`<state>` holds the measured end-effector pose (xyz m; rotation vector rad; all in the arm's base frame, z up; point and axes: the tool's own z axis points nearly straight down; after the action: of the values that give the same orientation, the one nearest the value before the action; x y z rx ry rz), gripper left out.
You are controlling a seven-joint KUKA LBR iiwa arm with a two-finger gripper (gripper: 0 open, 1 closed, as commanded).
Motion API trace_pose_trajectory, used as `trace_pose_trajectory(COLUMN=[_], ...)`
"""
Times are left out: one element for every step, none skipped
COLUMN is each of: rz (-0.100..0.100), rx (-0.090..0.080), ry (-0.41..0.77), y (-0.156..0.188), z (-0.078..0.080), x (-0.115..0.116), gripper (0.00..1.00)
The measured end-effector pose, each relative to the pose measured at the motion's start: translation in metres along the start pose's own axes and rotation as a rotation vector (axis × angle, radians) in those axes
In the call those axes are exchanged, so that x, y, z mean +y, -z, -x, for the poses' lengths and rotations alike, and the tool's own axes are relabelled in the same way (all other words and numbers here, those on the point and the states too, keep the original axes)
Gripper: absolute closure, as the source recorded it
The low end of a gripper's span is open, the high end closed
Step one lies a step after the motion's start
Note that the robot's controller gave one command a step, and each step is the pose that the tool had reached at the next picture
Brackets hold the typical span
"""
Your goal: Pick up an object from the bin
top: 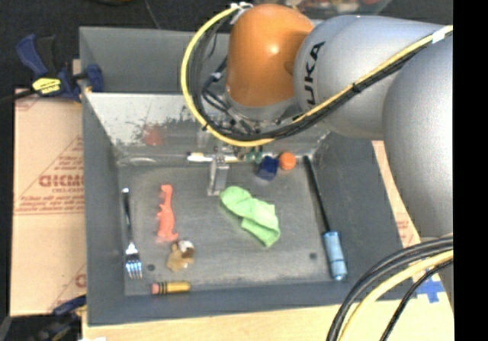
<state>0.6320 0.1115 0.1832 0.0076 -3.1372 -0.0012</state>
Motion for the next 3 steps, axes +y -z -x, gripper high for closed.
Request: trace_pose_trajectory(rz=[0.001,-0.002,0.005], rx=[-0.008,-0.004,-0.023], ry=[-0.003,0.020,0.010], y=[0.005,-0.115,-0.050], z=[0.002,-0.012,-0.056], x=[-0.001,-0.092,-0.088], gripper=[0.00,0.00,0.00])
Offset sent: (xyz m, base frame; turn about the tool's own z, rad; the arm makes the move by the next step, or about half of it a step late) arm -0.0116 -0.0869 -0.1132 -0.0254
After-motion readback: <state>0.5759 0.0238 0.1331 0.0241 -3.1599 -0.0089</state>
